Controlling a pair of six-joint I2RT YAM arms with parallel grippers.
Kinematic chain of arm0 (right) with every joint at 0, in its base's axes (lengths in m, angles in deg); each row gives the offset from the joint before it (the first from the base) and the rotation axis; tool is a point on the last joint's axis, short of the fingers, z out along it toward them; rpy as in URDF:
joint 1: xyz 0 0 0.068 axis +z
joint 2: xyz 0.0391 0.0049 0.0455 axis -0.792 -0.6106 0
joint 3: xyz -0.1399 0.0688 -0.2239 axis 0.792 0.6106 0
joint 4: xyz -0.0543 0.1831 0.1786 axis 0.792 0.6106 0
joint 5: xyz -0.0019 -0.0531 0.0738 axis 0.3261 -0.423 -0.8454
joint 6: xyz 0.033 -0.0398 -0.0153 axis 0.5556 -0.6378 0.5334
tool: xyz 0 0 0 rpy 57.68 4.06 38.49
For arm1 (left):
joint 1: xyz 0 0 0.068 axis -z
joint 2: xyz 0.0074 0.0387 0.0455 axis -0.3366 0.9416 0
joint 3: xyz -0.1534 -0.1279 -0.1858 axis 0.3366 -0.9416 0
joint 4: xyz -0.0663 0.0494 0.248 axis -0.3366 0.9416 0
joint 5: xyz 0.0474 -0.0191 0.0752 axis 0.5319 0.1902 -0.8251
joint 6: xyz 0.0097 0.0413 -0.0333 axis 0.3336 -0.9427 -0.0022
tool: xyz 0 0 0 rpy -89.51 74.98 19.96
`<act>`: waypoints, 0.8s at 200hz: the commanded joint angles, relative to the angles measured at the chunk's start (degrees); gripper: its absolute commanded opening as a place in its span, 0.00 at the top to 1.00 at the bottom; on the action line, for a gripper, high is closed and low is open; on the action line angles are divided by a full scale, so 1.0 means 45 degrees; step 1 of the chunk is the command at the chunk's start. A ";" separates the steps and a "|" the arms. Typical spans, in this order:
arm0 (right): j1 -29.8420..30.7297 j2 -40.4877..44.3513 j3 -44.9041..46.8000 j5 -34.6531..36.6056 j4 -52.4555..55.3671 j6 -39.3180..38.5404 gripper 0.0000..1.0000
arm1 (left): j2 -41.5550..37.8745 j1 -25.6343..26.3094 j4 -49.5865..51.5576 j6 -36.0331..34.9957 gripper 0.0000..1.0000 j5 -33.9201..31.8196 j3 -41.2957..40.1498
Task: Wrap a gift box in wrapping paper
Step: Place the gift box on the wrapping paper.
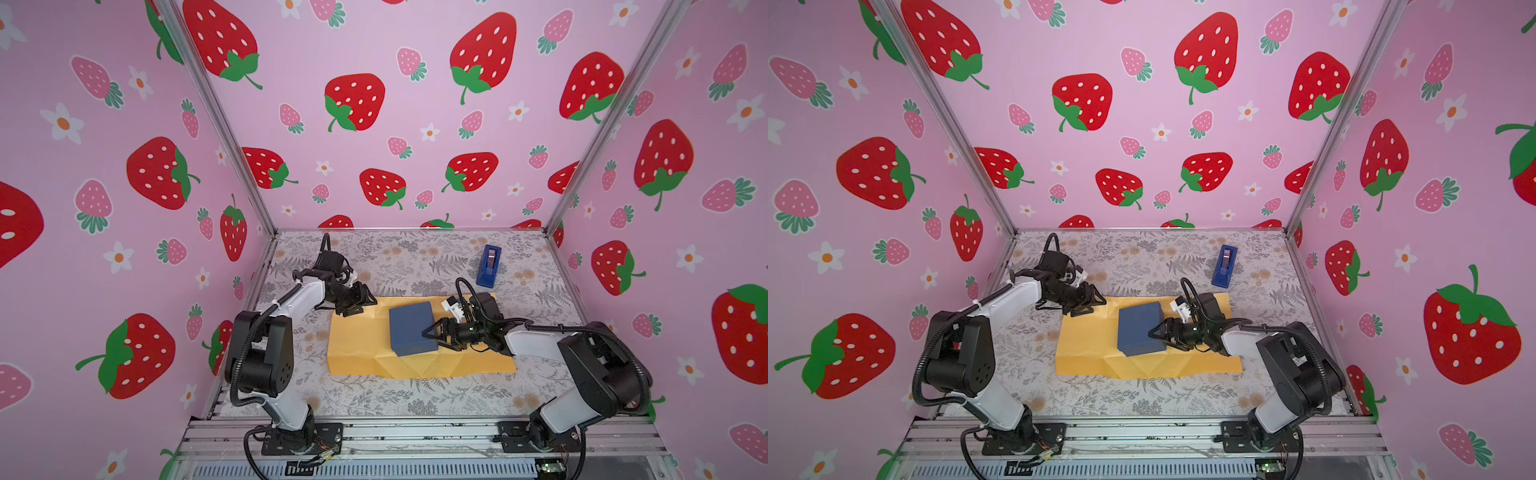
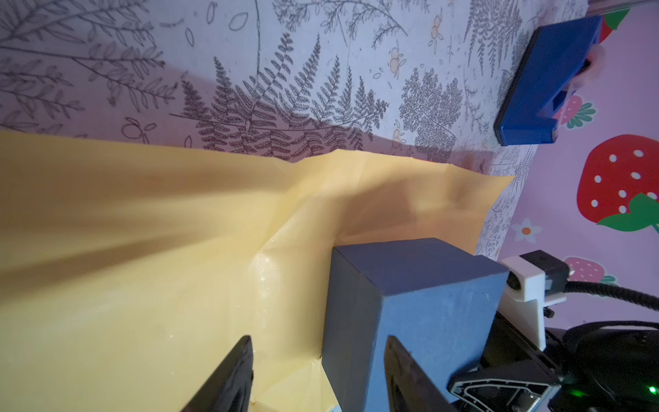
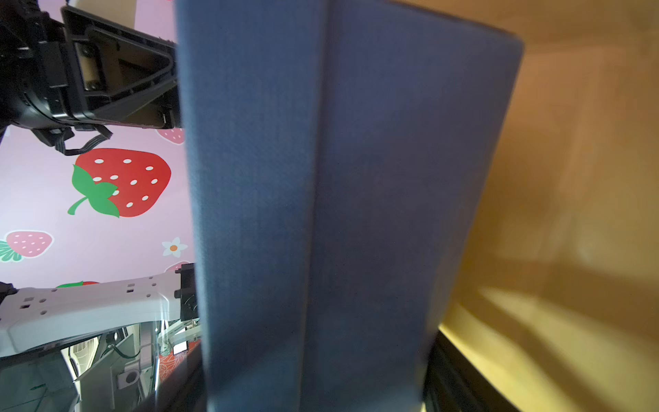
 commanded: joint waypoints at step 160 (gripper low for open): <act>0.0075 0.0314 -0.0374 0.0594 0.1753 -0.0720 0.07 | 0.0295 0.0053 0.0755 -0.0402 0.40 -0.0216 0.0455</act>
